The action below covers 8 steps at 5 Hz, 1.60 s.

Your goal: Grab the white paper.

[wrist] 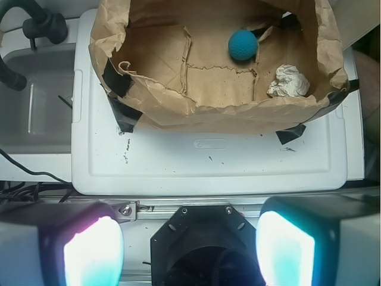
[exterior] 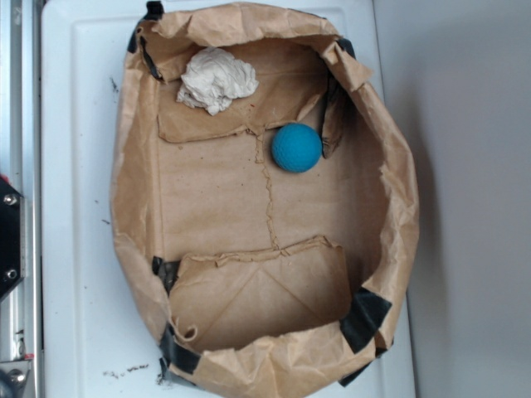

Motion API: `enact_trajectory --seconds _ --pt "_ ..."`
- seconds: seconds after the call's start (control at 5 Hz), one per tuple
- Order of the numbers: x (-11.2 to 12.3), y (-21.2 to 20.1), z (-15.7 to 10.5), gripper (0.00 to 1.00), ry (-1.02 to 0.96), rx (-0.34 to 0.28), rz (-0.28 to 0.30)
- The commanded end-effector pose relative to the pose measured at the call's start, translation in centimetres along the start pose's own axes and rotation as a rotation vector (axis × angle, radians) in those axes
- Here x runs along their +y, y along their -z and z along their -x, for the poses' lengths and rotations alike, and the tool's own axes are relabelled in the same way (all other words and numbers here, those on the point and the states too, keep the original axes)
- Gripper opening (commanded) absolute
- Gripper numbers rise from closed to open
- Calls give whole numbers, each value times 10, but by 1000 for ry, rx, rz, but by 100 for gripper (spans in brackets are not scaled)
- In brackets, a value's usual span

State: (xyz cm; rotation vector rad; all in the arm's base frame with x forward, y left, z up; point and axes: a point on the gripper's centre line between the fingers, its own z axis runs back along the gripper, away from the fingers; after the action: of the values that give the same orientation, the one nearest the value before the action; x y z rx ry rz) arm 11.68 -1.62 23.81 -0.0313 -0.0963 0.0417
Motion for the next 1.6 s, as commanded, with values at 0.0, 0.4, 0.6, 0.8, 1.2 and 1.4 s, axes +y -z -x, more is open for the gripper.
enact_trajectory --seconds 0.0,0.4,0.6,0.8,1.2,1.4 --pt "0 0 0 100 0 0 0" --pt "16 6 -60 100 43 0 31" --pt "27 8 -93 100 92 5 67" --pt "34 21 -122 100 319 42 57" --pt "34 21 -122 100 319 42 57" --pt "34 21 -122 100 319 42 57"
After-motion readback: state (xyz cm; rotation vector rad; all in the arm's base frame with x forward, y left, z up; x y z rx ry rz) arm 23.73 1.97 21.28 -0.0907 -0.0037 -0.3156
